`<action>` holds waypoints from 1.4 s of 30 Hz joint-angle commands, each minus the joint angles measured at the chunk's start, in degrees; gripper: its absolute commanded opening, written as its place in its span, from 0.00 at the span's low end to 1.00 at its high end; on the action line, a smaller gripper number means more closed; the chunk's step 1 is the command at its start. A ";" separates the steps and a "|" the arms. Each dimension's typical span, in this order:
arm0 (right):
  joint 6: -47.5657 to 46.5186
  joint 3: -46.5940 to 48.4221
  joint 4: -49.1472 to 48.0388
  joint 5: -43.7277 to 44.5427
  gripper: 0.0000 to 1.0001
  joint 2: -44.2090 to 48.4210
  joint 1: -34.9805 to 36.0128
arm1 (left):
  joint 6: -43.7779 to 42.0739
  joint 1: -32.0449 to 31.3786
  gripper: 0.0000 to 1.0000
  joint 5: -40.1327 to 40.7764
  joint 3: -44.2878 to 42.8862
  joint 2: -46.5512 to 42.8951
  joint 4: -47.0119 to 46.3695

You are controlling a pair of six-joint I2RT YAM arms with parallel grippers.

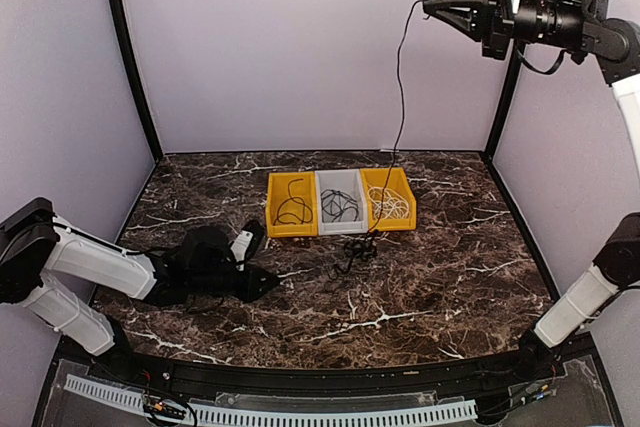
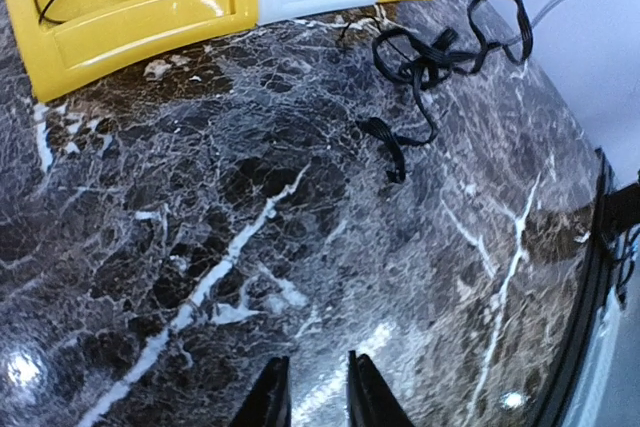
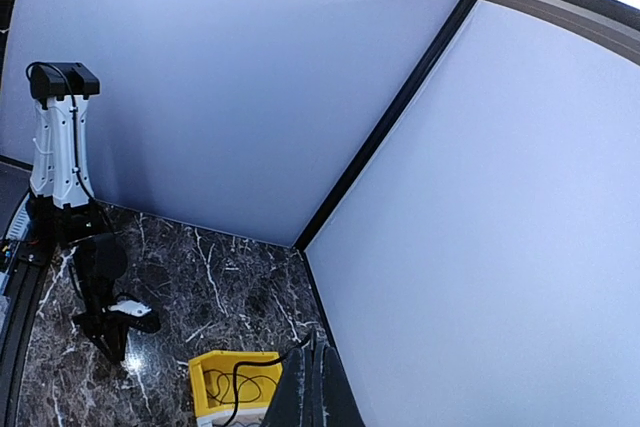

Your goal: Untangle the cables

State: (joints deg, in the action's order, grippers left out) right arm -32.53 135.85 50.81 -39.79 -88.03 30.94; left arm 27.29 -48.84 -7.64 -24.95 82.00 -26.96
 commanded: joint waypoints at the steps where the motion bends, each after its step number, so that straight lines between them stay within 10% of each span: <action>1: 1.00 -3.85 -1.43 -5.83 0.00 0.45 -0.24 | -1.53 -1.59 0.32 -0.18 -1.54 -2.80 -7.74; 8: 3.45 -8.95 -5.36 -8.23 0.00 1.86 0.06 | -9.79 -7.21 0.54 1.41 -16.22 8.44 -15.74; 17: 4.62 -8.90 -6.57 -8.47 0.00 1.20 0.08 | -15.82 -10.09 0.56 6.06 -34.23 29.99 -25.62; 27: 3.52 2.79 -8.71 4.97 0.00 -2.05 -0.69 | -13.26 -8.83 0.07 1.88 -42.69 39.72 -16.89; 42: 4.76 11.99 -18.68 31.64 0.00 -4.25 -4.56 | -8.52 -8.65 0.00 14.16 -19.40 16.79 15.68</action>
State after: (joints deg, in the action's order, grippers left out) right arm -27.33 145.77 39.66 -16.36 -93.56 27.68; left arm 16.03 -57.65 0.89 -51.18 103.88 -21.93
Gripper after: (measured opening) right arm 0.009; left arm 0.025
